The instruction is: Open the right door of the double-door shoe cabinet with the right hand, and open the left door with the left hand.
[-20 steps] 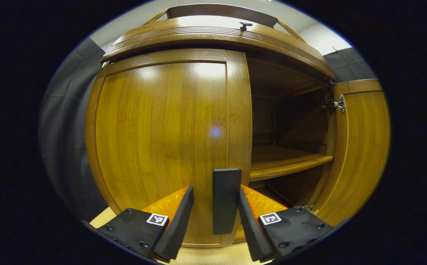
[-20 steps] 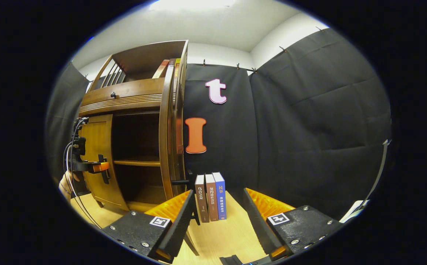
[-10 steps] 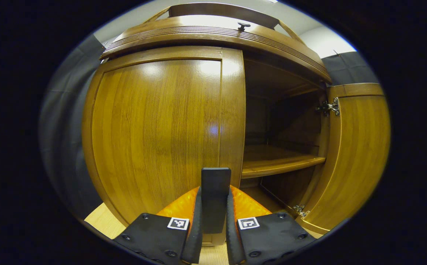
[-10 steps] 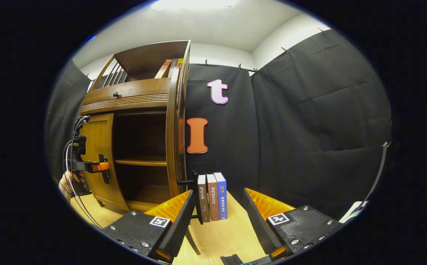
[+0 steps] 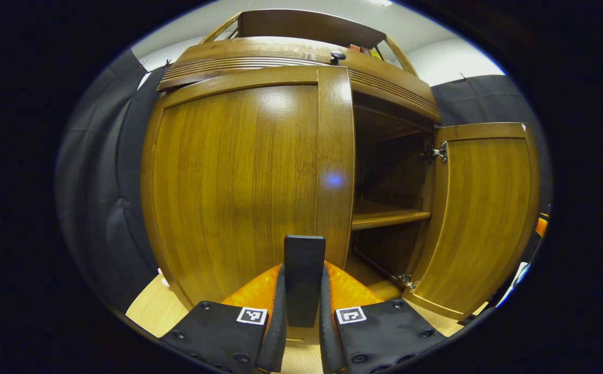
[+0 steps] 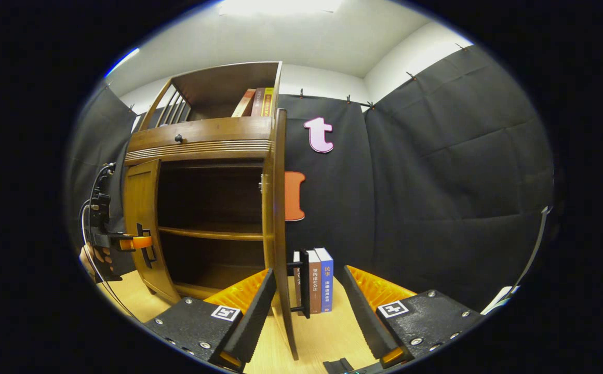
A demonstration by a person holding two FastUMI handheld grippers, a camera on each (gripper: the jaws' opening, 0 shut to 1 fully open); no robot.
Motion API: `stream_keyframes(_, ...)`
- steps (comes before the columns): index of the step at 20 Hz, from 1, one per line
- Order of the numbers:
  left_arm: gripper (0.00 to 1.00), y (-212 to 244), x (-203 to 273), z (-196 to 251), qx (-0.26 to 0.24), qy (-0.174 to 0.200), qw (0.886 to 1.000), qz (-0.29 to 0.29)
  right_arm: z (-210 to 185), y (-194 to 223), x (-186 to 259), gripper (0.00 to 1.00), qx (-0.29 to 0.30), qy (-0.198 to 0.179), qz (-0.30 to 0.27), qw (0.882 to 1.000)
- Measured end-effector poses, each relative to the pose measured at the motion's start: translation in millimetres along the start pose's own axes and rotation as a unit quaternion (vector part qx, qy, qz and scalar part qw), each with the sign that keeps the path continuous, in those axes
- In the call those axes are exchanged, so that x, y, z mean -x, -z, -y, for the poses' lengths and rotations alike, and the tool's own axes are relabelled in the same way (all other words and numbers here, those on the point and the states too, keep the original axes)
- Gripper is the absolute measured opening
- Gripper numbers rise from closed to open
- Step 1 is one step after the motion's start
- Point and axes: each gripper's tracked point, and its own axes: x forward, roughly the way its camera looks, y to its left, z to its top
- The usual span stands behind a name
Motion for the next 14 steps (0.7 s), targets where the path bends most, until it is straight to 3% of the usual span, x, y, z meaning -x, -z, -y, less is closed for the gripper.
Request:
stream_keyframes(6,0.34,0.6,51.5,-14.8,-0.013,0.006,1.0,-0.003,-23.5,-7.8,4.2,0.92,-0.006,-0.02,0.0,1.0)
stream_keyframes(7,0.34,0.3,59.6,-18.5,-0.014,0.006,1.0,-0.005,-27.3,-7.9,4.6,0.81,-0.006,-0.024,-0.001,1.0)
stream_keyframes(14,0.34,0.1,99.9,-43.3,-0.017,0.007,1.0,0.002,-55.5,-12.6,7.1,0.81,-0.007,-0.053,-0.002,0.999)
